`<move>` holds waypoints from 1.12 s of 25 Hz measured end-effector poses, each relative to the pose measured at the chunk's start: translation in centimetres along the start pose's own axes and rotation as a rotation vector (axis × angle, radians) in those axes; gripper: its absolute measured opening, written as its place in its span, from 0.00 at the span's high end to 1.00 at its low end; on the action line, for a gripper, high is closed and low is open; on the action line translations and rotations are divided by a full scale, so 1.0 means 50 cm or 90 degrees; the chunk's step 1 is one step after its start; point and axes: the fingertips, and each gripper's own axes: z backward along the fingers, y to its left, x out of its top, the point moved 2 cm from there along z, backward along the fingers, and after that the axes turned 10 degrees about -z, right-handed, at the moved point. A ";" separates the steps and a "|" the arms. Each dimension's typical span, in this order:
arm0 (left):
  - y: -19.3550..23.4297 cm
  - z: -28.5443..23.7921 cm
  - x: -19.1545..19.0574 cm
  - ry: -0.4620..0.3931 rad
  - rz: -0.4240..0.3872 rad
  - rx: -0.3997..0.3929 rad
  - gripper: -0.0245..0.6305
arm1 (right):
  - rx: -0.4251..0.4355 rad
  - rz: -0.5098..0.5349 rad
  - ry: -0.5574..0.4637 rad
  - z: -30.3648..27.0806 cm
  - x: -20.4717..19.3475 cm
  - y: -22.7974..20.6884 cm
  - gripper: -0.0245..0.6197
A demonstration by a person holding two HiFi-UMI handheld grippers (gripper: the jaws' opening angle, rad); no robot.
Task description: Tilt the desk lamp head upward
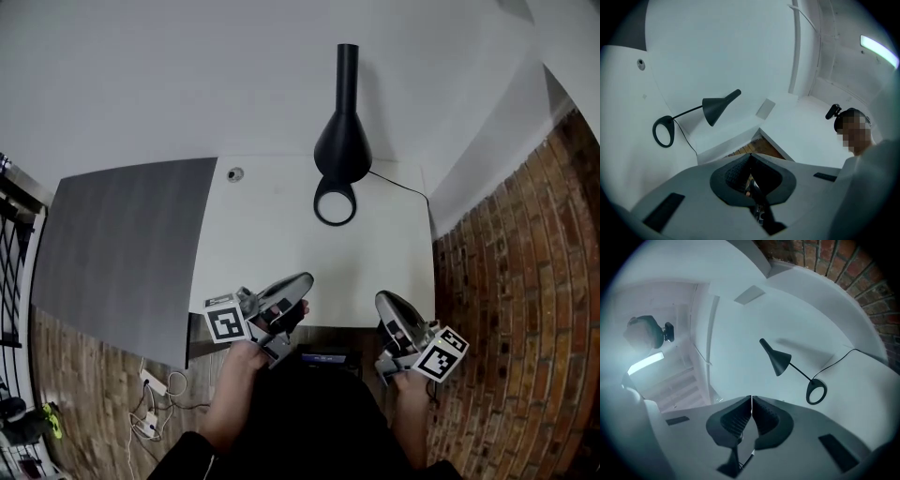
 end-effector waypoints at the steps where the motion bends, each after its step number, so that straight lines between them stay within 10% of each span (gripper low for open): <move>1: -0.005 -0.005 -0.006 0.003 -0.008 0.006 0.95 | 0.008 -0.003 0.004 0.004 0.004 -0.003 0.94; 14: -0.030 -0.046 -0.070 0.044 -0.031 0.074 0.95 | 0.077 -0.050 0.026 0.033 0.025 -0.036 0.94; 28: 0.032 -0.114 -0.028 0.072 -0.018 0.009 0.95 | 0.029 -0.035 -0.028 0.008 0.092 -0.071 0.94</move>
